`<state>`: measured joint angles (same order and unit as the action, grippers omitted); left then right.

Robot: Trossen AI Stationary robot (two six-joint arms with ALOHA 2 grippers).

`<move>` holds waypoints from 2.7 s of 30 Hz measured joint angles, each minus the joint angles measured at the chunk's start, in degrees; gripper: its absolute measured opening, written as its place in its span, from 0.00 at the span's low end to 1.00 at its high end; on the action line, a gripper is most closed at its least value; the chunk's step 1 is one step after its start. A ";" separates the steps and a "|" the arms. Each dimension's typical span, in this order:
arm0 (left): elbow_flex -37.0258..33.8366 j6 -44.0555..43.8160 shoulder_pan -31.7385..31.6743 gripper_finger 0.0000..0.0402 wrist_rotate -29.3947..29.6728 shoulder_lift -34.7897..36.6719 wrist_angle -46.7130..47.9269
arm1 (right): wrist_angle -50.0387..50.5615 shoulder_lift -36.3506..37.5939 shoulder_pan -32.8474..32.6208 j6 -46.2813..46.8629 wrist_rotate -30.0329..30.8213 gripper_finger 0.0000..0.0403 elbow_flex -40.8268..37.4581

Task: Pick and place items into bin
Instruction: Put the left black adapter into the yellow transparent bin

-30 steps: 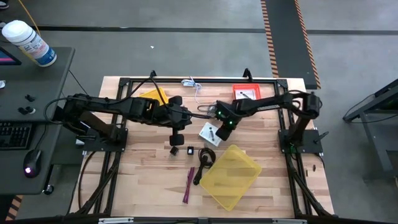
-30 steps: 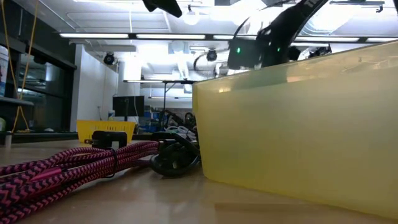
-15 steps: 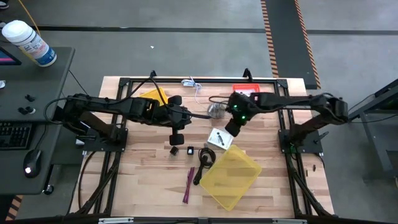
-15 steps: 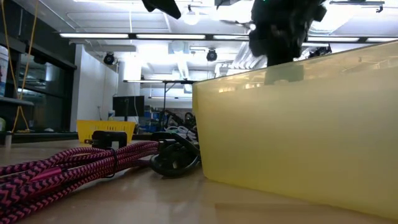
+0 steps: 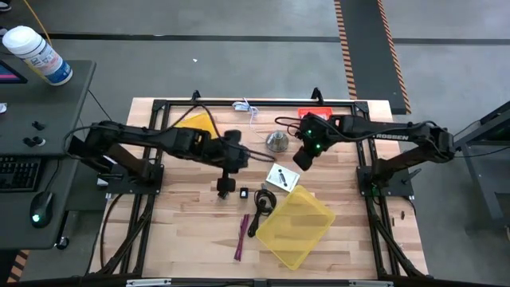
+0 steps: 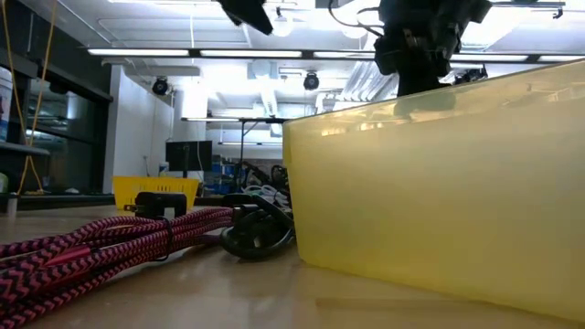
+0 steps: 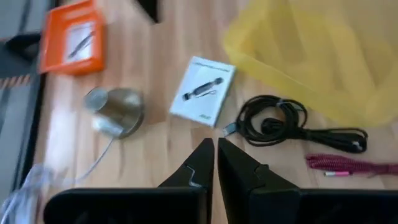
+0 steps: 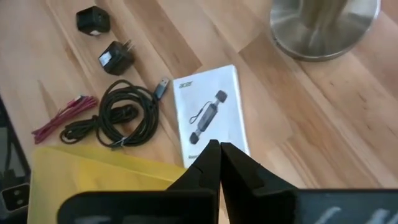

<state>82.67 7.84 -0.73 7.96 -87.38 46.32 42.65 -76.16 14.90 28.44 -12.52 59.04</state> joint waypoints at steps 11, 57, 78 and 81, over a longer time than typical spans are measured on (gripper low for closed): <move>0.07 11.38 -2.82 0.16 -6.99 -11.67 -7.02 | 6.38 5.59 0.26 0.22 4.18 0.00 0.05; -9.80 -63.85 0.04 0.45 -10.14 -12.89 13.39 | 10.74 15.39 -0.70 -1.70 16.03 0.00 0.07; -15.68 -66.57 0.86 0.75 -9.25 -12.89 6.76 | 10.74 15.39 -0.70 -1.90 15.72 0.00 0.07; -16.62 -68.23 1.84 0.75 -8.91 -12.89 5.37 | 10.74 15.39 -0.70 -1.91 15.74 0.00 0.07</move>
<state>66.05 -60.39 1.10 -0.95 -100.27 51.69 53.39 -60.77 14.20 26.52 3.22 59.11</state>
